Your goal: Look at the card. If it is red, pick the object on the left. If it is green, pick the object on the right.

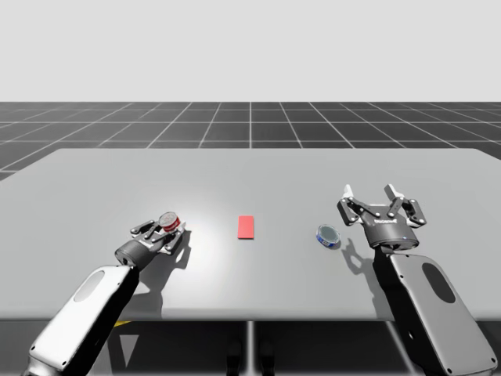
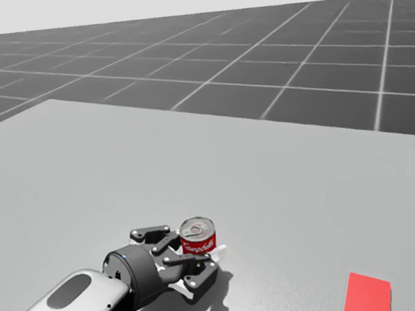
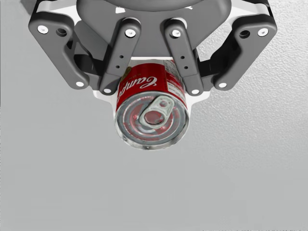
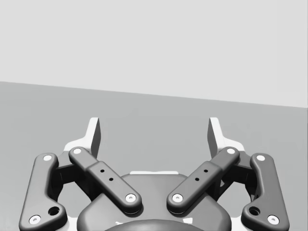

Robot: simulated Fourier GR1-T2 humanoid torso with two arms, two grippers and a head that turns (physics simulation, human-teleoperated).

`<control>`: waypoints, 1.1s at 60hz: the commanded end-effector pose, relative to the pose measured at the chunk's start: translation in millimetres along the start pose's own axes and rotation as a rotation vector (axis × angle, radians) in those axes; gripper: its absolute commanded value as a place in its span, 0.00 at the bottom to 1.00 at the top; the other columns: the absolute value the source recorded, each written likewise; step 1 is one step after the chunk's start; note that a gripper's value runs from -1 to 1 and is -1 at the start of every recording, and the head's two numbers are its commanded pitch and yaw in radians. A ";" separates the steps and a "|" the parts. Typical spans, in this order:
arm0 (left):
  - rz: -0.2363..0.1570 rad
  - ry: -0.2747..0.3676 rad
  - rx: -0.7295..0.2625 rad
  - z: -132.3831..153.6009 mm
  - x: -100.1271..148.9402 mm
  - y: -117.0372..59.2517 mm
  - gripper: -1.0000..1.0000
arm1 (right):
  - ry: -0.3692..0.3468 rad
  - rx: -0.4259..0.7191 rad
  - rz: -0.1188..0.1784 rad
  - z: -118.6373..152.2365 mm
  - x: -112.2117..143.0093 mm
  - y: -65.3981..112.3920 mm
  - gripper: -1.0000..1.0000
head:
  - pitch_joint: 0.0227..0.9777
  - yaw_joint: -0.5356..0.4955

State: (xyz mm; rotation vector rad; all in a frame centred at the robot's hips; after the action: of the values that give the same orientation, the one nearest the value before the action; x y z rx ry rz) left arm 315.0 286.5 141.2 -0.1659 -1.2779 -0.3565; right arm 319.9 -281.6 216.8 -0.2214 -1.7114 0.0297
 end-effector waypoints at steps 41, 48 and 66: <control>-0.072 -0.100 -0.102 22.9 76.2 -3.6 1.00 | -0.005 -0.007 -0.003 -0.1 1.0 -2.8 0.00 | 0.42 0.94; -0.098 -0.126 -0.093 28.5 97.8 -1.4 1.00 | -0.003 -0.002 -0.008 0.2 1.6 -3.2 0.00 | 0.41 0.94; -0.159 -0.244 -0.055 46.2 161.4 1.9 1.00 | -0.003 0.004 -0.008 0.3 1.6 -3.1 0.00 | 0.40 0.94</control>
State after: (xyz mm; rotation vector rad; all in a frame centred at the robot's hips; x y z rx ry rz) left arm 308.2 289.6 261.7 -0.1063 -1.4368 -0.4014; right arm 319.0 -284.5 218.8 -0.2139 -1.7154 0.0266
